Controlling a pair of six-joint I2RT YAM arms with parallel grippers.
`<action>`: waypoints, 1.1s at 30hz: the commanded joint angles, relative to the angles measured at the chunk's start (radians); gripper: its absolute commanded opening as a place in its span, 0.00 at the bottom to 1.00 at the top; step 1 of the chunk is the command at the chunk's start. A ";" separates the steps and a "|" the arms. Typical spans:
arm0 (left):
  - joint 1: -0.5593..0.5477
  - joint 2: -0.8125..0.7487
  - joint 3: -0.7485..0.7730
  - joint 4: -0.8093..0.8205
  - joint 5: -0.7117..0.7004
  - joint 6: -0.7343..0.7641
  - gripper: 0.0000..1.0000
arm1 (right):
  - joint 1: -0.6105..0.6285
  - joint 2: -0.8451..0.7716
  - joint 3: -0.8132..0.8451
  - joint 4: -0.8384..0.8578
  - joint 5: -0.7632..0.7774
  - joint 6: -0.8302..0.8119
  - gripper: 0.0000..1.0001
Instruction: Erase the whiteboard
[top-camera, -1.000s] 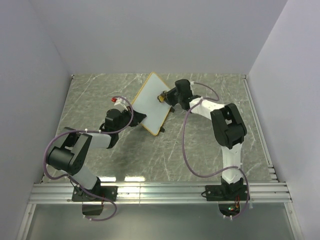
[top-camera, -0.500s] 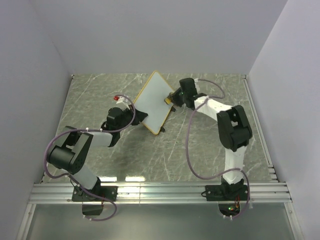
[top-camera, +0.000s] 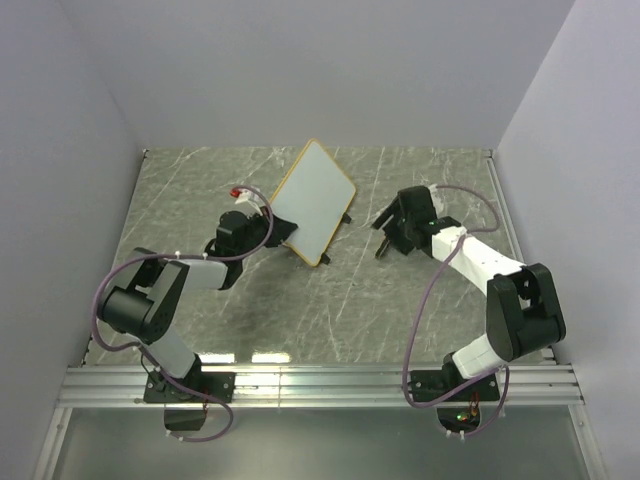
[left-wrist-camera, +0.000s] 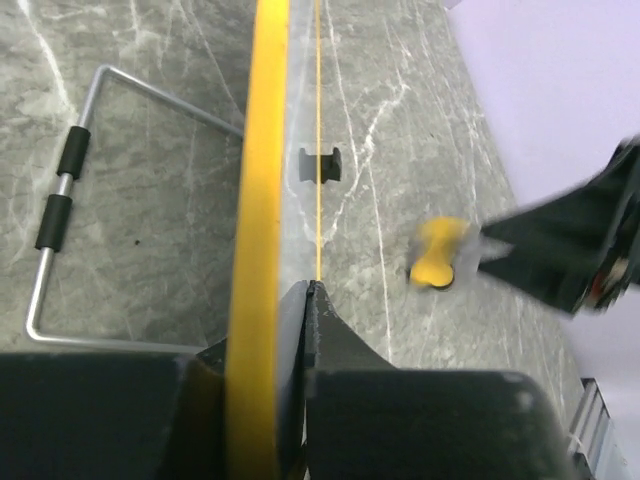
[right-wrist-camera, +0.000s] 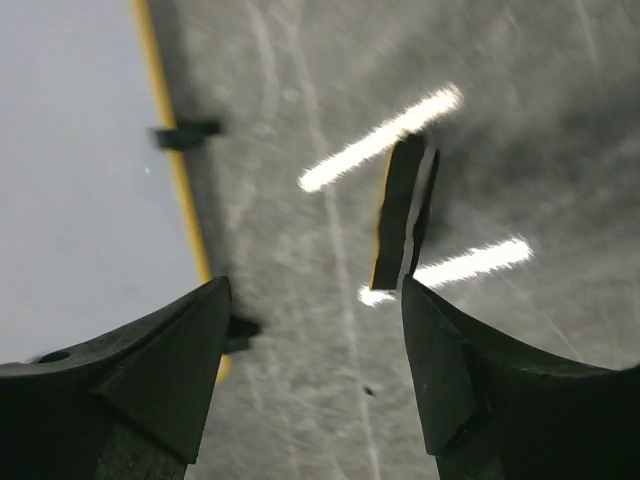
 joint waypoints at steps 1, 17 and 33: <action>-0.048 0.100 -0.063 -0.361 -0.017 0.106 0.11 | 0.007 -0.021 -0.052 -0.036 -0.016 -0.017 0.76; -0.049 0.008 -0.166 -0.300 -0.061 0.043 0.43 | 0.006 0.013 -0.027 -0.020 -0.053 -0.063 0.77; -0.051 -0.193 -0.115 -0.421 -0.049 0.077 0.77 | 0.008 -0.012 -0.040 0.007 -0.072 -0.075 0.80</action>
